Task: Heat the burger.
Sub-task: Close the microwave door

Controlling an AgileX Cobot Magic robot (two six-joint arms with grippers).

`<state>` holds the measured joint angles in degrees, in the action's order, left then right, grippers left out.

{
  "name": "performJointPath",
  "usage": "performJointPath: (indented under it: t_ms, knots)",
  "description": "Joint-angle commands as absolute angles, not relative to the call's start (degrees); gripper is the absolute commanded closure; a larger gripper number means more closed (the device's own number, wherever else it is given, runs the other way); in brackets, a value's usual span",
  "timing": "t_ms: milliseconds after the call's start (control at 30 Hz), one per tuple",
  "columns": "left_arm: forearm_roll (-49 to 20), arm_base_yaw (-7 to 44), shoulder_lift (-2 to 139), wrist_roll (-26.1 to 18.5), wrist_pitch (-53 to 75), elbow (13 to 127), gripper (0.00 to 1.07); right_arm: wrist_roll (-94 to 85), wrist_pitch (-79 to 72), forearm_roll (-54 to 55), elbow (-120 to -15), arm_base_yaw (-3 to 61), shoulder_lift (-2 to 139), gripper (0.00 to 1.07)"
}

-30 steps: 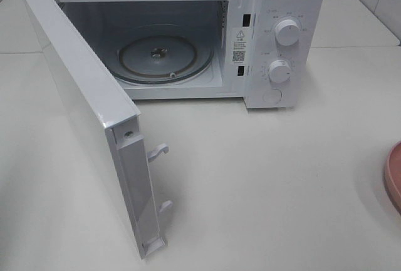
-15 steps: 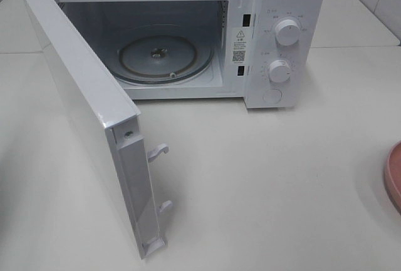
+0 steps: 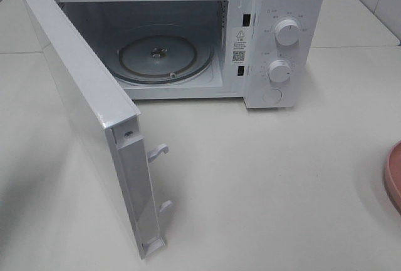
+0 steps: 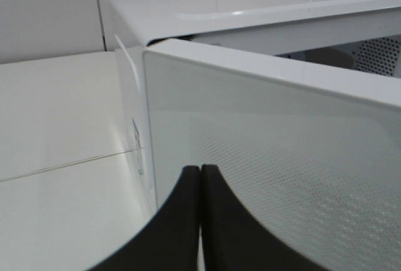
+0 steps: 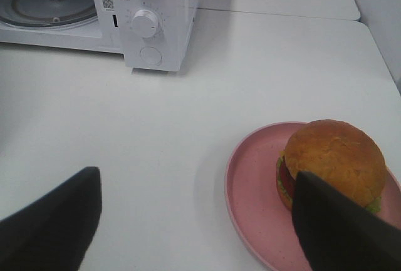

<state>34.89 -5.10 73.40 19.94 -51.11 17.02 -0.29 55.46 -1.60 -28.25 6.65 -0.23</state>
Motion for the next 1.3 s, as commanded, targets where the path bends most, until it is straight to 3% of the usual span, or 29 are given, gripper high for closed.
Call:
performJointPath:
  t_ms: [33, 167, 467, 800, 1300]
  knots:
    - [37.13, -5.27, 75.8, 21.83, -53.97, 17.3, 1.07, -0.63, 55.06, -1.55, -28.13, 6.47, -1.95, 0.33]
    - [41.37, -1.78, 79.81, 22.4, -53.57, 19.54, 1.07, -0.63, 55.06, -1.55, -28.13, 6.47, -1.95, 0.33]
    - [40.57, 5.21, 84.11, 22.4, -50.82, 23.78, 1.07, -0.63, 55.06, -1.55, -28.13, 6.47, -1.95, 0.33]
    - [34.21, 12.78, 89.5, 22.4, -50.48, 27.44, 1.07, -0.63, 55.06, -1.55, -28.13, 6.47, -1.95, 0.33]
    - [23.89, 18.85, 96.66, 21.37, -50.13, 35.07, 1.07, -0.63, 55.06, -1.55, -28.13, 6.47, -1.95, 0.33]
